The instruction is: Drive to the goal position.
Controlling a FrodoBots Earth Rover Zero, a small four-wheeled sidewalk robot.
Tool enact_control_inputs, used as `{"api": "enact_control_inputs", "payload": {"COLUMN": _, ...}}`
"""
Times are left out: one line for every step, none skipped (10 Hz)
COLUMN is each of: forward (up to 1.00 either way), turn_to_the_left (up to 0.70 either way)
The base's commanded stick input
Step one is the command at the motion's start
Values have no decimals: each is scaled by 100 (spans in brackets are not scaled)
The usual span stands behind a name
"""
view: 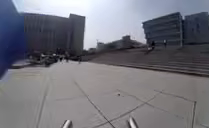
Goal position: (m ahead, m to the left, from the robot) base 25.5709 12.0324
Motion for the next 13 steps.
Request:
{"api": "enact_control_inputs", "payload": {"forward": 70, "turn_to_the_left": 1}}
{"api": "enact_control_inputs", "payload": {"forward": 70, "turn_to_the_left": 1}}
{"api": "enact_control_inputs", "payload": {"forward": 70, "turn_to_the_left": 1}}
{"api": "enact_control_inputs", "payload": {"forward": 70, "turn_to_the_left": 1}}
{"api": "enact_control_inputs", "payload": {"forward": 70, "turn_to_the_left": 1}}
{"api": "enact_control_inputs", "payload": {"forward": 70, "turn_to_the_left": 1}}
{"api": "enact_control_inputs", "payload": {"forward": 70, "turn_to_the_left": 1}}
{"api": "enact_control_inputs", "payload": {"forward": 70, "turn_to_the_left": 1}}
{"api": "enact_control_inputs", "payload": {"forward": 70, "turn_to_the_left": 1}}
{"api": "enact_control_inputs", "payload": {"forward": 70, "turn_to_the_left": 1}}
{"api": "enact_control_inputs", "payload": {"forward": 70, "turn_to_the_left": 3}}
{"api": "enact_control_inputs", "payload": {"forward": 70, "turn_to_the_left": 4}}
{"api": "enact_control_inputs", "payload": {"forward": 70, "turn_to_the_left": 12}}
